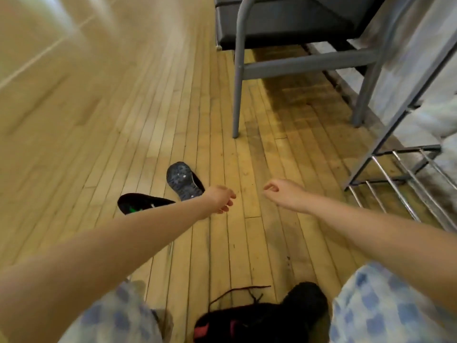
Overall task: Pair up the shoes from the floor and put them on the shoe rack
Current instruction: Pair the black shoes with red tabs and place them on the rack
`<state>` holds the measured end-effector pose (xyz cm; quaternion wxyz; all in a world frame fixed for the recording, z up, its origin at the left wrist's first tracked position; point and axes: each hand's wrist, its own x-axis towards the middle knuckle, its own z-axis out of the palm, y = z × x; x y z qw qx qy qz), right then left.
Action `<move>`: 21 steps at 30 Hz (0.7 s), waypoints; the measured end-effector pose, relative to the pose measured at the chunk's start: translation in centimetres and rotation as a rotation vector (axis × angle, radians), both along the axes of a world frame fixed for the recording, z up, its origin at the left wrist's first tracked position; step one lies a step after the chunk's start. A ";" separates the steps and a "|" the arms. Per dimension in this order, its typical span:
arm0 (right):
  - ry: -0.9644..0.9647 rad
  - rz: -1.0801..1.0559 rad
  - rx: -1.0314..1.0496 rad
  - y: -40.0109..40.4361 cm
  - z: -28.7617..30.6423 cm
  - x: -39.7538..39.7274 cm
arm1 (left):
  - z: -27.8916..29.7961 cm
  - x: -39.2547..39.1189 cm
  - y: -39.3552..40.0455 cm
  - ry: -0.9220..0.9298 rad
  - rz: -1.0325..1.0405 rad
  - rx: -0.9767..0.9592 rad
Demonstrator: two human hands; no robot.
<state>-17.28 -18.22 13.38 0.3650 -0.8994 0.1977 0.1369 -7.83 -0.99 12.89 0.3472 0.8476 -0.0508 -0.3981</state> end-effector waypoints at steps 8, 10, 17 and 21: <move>0.204 0.353 -0.015 6.4 -8.4 0.2 | -9.5 -2.4 4.2 0.017 -0.216 0.150; 0.236 0.388 0.035 7.2 -10.2 -1.0 | -11.9 -3.9 5.7 0.063 -0.257 0.148; 0.498 0.380 -0.025 6.4 -15.2 -6.8 | -17.7 -11.4 9.6 0.179 -0.693 0.182; 0.561 0.320 -0.051 5.6 -14.7 -8.8 | -18.5 -14.4 9.6 0.170 -0.879 0.123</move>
